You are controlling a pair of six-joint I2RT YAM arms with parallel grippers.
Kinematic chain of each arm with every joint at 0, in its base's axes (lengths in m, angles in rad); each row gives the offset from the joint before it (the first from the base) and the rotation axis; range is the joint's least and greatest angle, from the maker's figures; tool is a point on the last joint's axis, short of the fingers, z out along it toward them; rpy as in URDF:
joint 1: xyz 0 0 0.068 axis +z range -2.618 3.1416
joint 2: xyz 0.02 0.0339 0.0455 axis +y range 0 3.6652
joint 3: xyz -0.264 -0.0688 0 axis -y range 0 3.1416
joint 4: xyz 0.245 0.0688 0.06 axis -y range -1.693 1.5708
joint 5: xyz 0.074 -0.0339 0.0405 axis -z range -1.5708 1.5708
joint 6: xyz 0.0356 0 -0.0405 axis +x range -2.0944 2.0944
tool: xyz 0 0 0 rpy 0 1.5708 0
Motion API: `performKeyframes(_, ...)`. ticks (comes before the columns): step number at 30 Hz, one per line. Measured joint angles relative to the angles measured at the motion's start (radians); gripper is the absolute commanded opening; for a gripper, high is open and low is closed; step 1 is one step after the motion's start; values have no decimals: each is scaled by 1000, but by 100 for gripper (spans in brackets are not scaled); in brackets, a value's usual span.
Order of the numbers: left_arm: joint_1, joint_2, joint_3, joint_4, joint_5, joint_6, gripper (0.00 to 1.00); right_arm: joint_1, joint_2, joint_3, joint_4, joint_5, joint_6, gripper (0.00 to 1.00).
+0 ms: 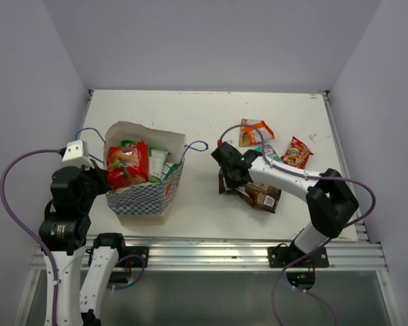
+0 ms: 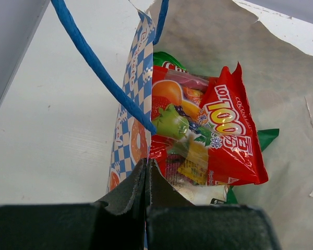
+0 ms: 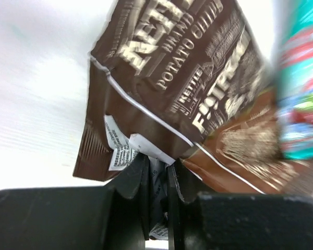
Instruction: Place the snacks into the paper bag
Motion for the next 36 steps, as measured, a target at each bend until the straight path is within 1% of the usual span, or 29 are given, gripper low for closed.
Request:
performKeyframes(2,0,0,0,0,0,3,0,1,0,150,-124,52,-13,0)
performKeyframes(4,-8,0,0,0,0,5,0,1,1,389,-226,112,-45,0)
performKeyframes(5,-12,0,0,0,0,5,0,0,15,547,-269,139,-64,0)
performKeyframes(6,-16,-1,0,1,1,5,0,0,29,698,-268,158,-83,0)
performKeyframes(7,-18,-2,0,2,0,5,0,0,49,904,-257,172,-108,0)
performKeyframes(8,-19,-3,0,1,0,5,0,0,58,986,-240,172,-119,0)
performKeyframes(11,-21,-7,0,1,1,5,0,5,117,1350,-187,122,-154,0)
performKeyframes(13,-21,-8,0,1,0,5,0,5,146,1485,-150,44,-153,0)
performKeyframes(15,-21,-8,0,1,0,5,0,7,163,1518,-124,-43,-131,0)
performKeyframes(16,-21,-8,0,1,0,5,0,13,169,1509,-111,-87,-115,0)
performKeyframes(20,-21,-8,0,0,0,5,0,93,218,1374,-70,-216,-63,0)
performKeyframes(23,-21,-8,0,0,0,5,0,173,309,1292,-74,-309,-23,0)
performKeyframes(25,-21,-8,0,2,0,5,0,215,366,1275,-80,-354,-8,0)
performKeyframes(27,-21,-8,0,2,0,5,0,256,407,1275,-89,-385,4,0)
performKeyframes(29,-21,-8,0,1,0,5,0,273,410,1275,-94,-405,12,0)
performKeyframes(36,-21,-8,0,0,-1,4,0,278,398,1334,-85,-436,51,0)
